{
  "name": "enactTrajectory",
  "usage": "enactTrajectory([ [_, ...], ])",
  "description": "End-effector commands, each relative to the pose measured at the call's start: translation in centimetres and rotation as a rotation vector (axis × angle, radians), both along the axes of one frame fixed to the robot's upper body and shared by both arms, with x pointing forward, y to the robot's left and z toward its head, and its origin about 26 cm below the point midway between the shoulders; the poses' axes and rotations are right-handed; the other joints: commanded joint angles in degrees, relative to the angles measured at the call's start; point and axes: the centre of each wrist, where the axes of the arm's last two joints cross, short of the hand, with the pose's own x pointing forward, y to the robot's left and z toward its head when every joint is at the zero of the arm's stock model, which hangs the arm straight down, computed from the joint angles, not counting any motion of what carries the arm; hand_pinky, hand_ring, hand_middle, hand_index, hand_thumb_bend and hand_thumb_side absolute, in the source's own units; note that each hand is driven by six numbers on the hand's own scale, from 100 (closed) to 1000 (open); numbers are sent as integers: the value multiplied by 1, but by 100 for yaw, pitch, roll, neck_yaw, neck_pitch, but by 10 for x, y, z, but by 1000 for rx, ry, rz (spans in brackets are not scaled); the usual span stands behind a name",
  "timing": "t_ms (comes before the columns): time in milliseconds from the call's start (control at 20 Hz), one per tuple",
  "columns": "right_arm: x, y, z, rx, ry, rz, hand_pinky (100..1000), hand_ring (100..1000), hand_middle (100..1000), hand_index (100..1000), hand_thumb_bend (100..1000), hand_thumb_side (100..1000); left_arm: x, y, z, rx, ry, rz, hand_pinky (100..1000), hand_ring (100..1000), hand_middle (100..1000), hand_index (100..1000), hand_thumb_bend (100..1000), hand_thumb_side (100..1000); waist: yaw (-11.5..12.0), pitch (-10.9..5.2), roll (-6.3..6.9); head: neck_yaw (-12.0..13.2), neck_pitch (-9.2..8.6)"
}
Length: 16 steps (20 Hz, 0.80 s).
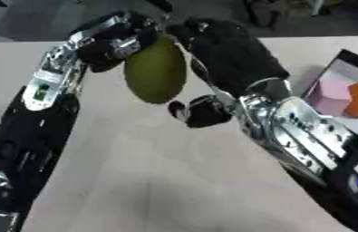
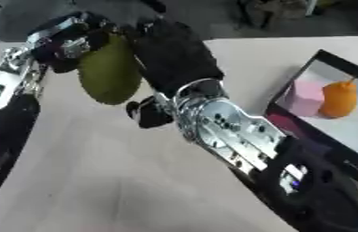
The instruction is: Pick up the objects with one hand, pass them to the other hand, and then place them into the box on the other side of the table.
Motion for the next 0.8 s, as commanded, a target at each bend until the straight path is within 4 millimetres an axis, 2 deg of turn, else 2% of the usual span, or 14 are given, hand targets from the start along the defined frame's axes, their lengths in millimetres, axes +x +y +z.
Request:
enactTrajectory([
  [50, -4, 0, 8, 26, -17, 10, 822, 828, 792, 928, 520, 276, -3, -1, 18, -8, -44, -5, 490, 305, 333, 472, 100, 397, -1, -88, 8, -22, -75],
  [300, -2, -3, 5, 27, -14, 12, 817, 821, 779, 911, 486, 271, -4, -5, 18, -6, -33, -15, 493, 307, 334, 475, 100, 395, -5, -93, 1, -42, -73],
  [650, -1, -5, 4, 38, -8, 13, 813, 810, 741, 857, 389, 243, -6, -7, 19, -7, -19, -27, 496, 310, 336, 477, 100, 394, -5, -96, -1, -54, -80],
  [700, -1, -5, 4, 40, -8, 12, 811, 802, 725, 824, 317, 230, -6, -8, 20, -7, -18, -28, 497, 311, 337, 478, 100, 394, -6, -95, -2, -58, -81],
  [750, -1, -5, 4, 43, -9, 12, 810, 800, 720, 819, 291, 224, -6, -8, 20, -7, -16, -29, 497, 311, 337, 478, 100, 394, -6, -95, -3, -64, -79],
  [800, -1, -5, 4, 46, -11, 12, 808, 796, 710, 800, 212, 203, -6, -8, 20, -7, -14, -30, 498, 312, 338, 478, 100, 393, -5, -94, -3, -68, -77],
])
